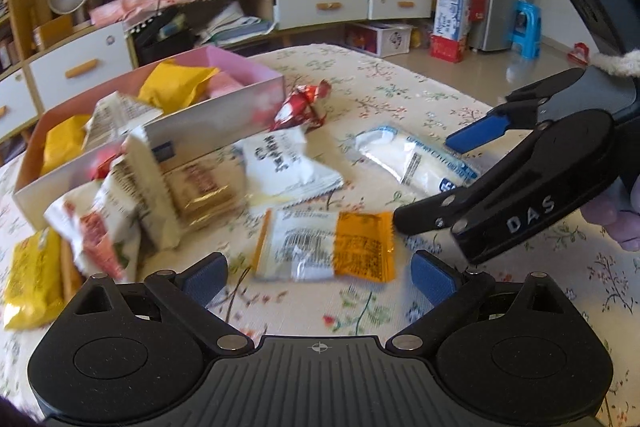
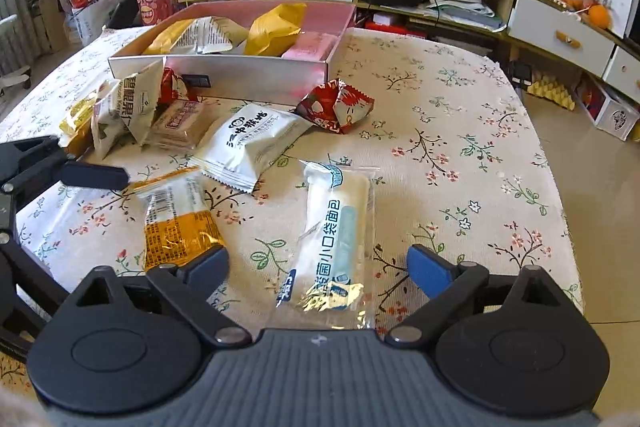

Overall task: Organize snacks
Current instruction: 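Withdraw both tools from the box toward the remaining snacks, then grasp the clear blue-printed packet with the right tool while the left tool grasps the white-and-orange packet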

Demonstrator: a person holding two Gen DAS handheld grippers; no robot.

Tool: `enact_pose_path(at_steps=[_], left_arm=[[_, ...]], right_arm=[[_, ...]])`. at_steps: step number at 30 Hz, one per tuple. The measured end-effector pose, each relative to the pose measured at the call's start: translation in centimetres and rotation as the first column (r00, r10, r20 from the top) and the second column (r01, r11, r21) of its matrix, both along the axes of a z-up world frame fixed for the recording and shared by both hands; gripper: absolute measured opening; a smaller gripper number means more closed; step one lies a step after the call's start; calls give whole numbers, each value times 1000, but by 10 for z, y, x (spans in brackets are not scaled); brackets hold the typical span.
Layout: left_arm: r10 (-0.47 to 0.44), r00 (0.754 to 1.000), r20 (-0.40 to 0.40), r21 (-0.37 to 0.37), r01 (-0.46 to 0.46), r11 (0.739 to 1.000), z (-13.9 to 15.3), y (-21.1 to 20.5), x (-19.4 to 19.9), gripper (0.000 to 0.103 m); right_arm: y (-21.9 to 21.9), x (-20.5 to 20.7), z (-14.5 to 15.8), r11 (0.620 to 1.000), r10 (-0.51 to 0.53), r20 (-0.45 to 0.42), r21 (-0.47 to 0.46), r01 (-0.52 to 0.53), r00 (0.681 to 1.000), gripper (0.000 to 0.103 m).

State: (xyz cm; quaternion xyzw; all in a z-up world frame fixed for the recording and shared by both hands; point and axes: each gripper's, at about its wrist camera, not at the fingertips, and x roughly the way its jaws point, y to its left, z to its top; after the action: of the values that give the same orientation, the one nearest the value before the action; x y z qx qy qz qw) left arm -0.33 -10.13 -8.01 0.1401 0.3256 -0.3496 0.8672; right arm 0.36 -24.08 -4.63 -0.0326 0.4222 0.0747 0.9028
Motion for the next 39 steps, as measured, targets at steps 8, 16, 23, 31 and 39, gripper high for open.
enact_pose_path(at_steps=[8,16,23,31,39], left_arm=[[-22,1000,14,-15,22,1000,0,-9,1,85],[-14,999,29,-19,15,1000,3,-12,-4,68],[-7,999,36,-10,8,1000,5,-13,-7,63],[2,1000,10,-23,-1,1000,10,-6,-4,54],[-6,1000,15,-16,6,1000,11,-6,-7,52]], right_arm=[[-11,6,1,999,-22,-5,25,22,1000,79],[-8,12,6,999,-31,-26,19,32,999,56],[-5,12,10,999,-29,-33,20,29,999,28],[-7,14,16,998,-45,-30,30,46,999,20],[-6,15,19,998,-50,-29,27,51,998,18]])
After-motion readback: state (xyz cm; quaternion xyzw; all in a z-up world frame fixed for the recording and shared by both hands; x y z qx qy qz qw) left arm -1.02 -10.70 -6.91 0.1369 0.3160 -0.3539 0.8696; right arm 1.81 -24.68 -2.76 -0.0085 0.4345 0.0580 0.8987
